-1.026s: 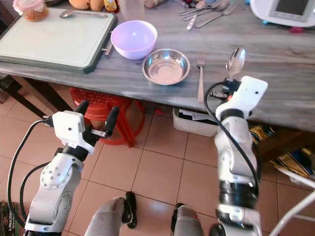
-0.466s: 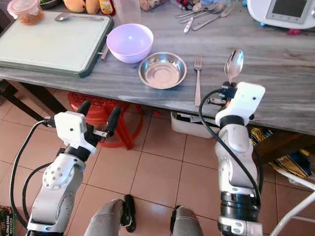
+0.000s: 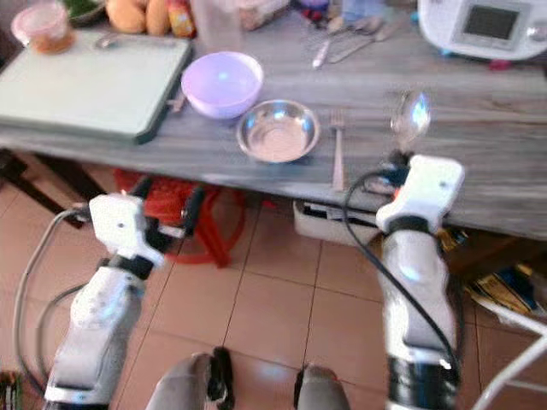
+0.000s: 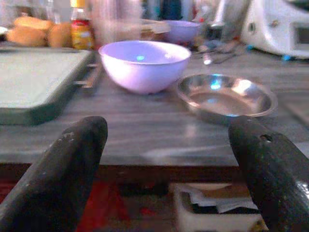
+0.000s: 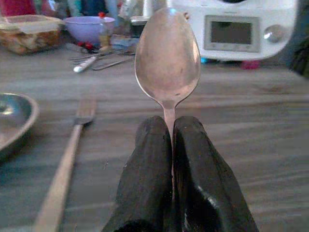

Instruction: Setting the table

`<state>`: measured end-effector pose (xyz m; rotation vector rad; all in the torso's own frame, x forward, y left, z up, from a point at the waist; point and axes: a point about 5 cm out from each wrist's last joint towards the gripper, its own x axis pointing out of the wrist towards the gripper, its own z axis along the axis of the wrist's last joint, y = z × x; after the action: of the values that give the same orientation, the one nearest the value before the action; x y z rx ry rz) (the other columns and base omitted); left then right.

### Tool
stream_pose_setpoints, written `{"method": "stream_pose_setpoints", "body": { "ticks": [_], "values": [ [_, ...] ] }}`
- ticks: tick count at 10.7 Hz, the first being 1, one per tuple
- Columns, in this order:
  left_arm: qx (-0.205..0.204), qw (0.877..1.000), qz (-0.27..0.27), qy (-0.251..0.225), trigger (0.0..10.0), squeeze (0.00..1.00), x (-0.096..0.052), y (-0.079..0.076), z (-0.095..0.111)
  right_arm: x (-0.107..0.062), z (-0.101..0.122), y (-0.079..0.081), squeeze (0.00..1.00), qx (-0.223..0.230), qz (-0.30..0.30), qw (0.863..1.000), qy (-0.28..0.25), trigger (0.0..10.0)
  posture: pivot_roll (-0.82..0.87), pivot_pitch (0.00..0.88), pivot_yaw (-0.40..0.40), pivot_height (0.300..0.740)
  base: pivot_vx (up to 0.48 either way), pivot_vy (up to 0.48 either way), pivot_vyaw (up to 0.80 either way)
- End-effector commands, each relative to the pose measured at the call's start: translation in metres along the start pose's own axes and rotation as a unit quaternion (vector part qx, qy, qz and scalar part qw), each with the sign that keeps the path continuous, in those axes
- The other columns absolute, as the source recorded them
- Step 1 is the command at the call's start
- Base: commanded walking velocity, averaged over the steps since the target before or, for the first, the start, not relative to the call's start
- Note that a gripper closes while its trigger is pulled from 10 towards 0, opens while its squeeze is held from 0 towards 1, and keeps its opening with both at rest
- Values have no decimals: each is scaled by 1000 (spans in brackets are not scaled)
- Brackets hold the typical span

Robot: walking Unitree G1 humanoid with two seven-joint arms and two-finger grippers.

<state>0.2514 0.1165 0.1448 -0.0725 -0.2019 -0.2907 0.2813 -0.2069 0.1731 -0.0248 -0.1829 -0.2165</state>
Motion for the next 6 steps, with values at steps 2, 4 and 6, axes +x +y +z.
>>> {"method": "stream_pose_setpoints", "body": {
  "ticks": [2,4,6],
  "values": [
    [2,1000,-5,5,10000,0,-3,1,-2,-10,7,4,0,11,-5,1000,-12,10000,-54,174,31,740,354,0,0],
    [3,1000,-8,0,10000,0,1,2,-1,-8,9,5,0,8,-5,1000,-14,10000,-55,172,29,740,354,0,-666],
    [4,1000,-7,0,10000,0,1,2,-1,-7,10,6,0,8,-3,1000,-15,10000,-54,171,24,740,351,0,-247]
  ]
}}
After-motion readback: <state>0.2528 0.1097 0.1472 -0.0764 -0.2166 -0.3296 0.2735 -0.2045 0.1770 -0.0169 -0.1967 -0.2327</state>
